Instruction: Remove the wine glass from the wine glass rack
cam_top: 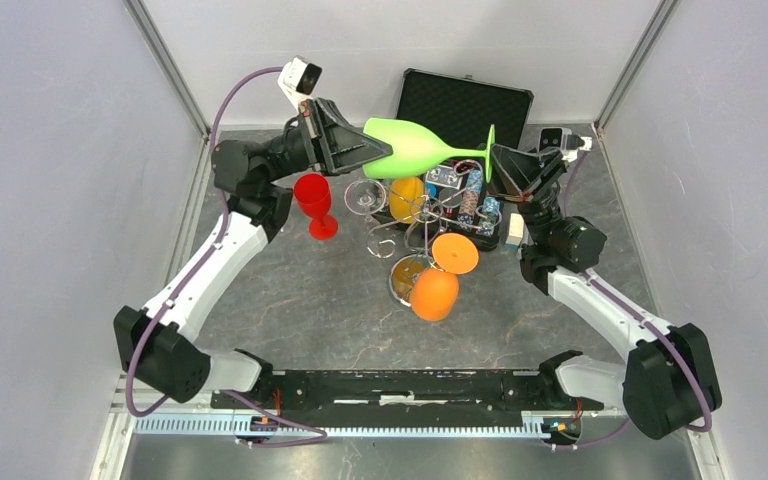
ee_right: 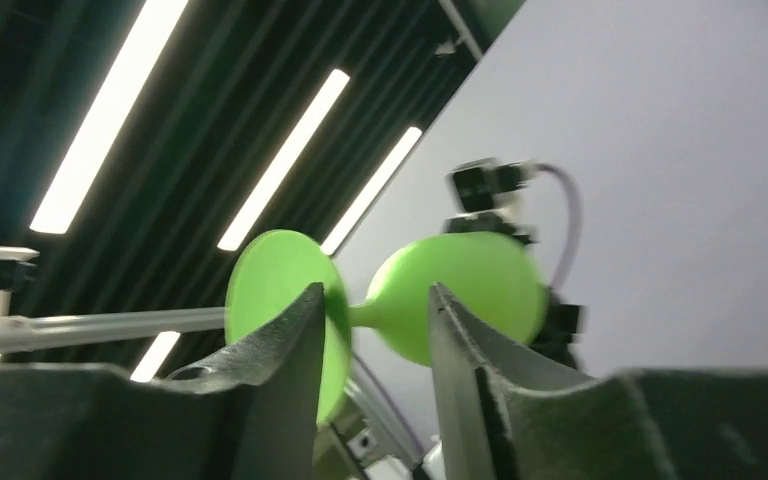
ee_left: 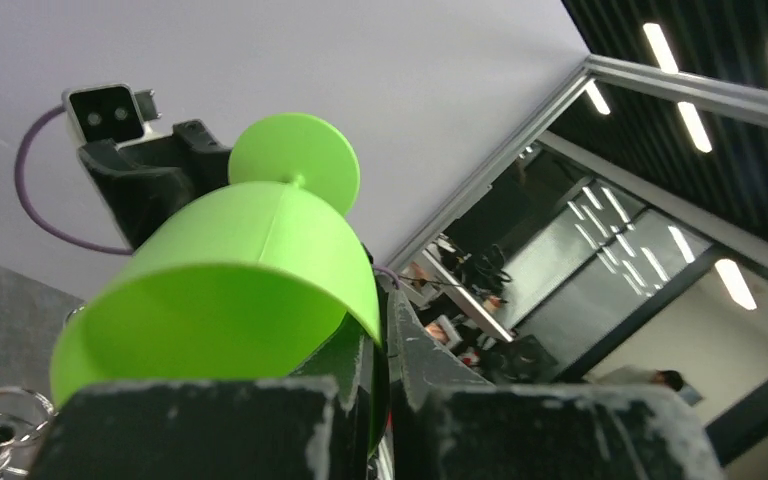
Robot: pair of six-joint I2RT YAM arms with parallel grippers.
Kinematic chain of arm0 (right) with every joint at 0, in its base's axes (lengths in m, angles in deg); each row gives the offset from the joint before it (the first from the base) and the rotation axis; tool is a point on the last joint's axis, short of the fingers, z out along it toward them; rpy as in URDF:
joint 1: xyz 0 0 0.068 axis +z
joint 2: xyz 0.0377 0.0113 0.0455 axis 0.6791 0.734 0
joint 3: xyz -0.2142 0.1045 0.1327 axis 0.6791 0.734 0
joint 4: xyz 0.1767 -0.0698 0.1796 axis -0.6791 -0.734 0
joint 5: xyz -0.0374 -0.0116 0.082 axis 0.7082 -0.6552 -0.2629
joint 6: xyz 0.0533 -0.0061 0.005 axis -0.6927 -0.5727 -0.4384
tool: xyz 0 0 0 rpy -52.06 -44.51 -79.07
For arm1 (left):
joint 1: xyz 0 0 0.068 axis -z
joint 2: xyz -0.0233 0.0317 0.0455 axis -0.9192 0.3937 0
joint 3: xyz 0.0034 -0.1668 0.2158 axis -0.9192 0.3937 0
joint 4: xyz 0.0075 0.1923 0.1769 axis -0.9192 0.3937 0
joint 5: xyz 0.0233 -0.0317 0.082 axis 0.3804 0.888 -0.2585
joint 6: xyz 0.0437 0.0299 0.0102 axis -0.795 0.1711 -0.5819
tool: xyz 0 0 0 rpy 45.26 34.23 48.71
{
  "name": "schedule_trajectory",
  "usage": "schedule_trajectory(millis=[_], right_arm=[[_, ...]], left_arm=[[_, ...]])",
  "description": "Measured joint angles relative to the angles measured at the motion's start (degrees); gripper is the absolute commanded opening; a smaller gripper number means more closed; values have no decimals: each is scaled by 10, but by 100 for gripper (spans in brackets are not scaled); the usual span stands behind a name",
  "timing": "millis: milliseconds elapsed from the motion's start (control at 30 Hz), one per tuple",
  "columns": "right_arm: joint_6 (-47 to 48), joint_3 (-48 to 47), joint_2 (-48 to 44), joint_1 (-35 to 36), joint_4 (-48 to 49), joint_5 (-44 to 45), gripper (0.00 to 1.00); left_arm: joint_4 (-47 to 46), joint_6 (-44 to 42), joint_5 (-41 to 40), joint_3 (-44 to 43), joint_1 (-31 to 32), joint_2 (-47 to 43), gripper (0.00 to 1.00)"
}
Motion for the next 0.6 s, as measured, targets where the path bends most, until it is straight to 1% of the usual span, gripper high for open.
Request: schedule_trajectory(millis=[67,100,200,333,433,533,600], right_arm=[[27,0,0,-2,-15,-7,61],[39,0,-1,-3,-22,-12,63],[83,-1,-9,-4,-56,-28,64],[138,-6,-30,-8,-116,-43,65],[189,-21,-50,-12,-175,-56,65],[245,-38,-71,-15,-237,-63,65],[300,-55,-91,-17,-300,-65,65]], left_arm=[[71,-68,-7,-15,5,-37,2],[115,-107,-15,-28,6,-56,2],[247,-232,-59,-76,8,-116,2],[379,-359,-133,-113,10,-173,2],[487,-446,-215,-143,11,-196,2],[603,-517,-326,-166,11,-199,2],[695,-563,-421,-179,11,-194,2]])
